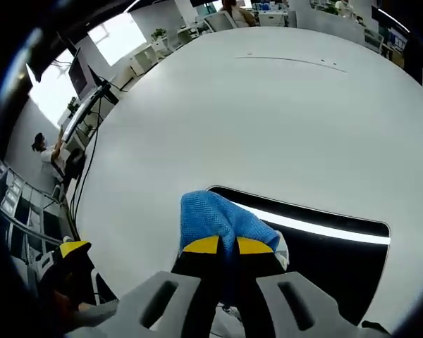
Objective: Wipe the mirror surface with the cleaning cloth until all visible marks leave the cleaned area.
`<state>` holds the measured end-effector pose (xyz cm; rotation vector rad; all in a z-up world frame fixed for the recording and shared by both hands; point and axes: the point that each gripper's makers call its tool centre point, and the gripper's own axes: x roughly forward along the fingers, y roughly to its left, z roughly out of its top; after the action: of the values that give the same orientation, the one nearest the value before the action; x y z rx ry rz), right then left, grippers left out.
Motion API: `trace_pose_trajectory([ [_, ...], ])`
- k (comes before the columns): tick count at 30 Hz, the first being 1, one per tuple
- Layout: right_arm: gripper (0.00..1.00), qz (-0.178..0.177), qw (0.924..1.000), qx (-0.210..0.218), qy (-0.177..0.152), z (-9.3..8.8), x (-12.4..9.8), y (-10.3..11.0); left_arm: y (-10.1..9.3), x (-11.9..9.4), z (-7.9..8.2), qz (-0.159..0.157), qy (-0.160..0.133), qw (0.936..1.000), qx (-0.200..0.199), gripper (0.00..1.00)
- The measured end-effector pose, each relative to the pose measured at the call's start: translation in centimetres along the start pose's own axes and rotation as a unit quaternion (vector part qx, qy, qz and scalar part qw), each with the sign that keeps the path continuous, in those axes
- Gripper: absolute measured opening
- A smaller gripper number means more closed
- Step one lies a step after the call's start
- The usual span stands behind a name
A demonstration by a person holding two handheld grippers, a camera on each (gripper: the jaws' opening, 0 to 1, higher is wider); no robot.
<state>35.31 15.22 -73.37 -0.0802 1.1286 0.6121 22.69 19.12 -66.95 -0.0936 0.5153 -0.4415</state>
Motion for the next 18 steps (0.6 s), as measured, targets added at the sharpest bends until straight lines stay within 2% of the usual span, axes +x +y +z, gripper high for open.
trace_pose_trajectory([
  [5,0.02,-0.001,0.9999,-0.016,-0.001,1.0,0.5,-0.1,0.0,0.1,0.0,-0.003,0.000,1.0000,-0.001,0.99],
  [10,0.02,-0.003,0.9999,-0.011,-0.003,2.0,1.1,-0.4,-0.1,0.1,-0.1,-0.006,0.002,1.0000,-0.001,0.99],
  [18,0.02,-0.001,0.9999,-0.009,-0.005,2.5,1.4,-0.5,-0.2,0.2,-0.2,-0.011,0.005,0.9999,0.004,0.99],
])
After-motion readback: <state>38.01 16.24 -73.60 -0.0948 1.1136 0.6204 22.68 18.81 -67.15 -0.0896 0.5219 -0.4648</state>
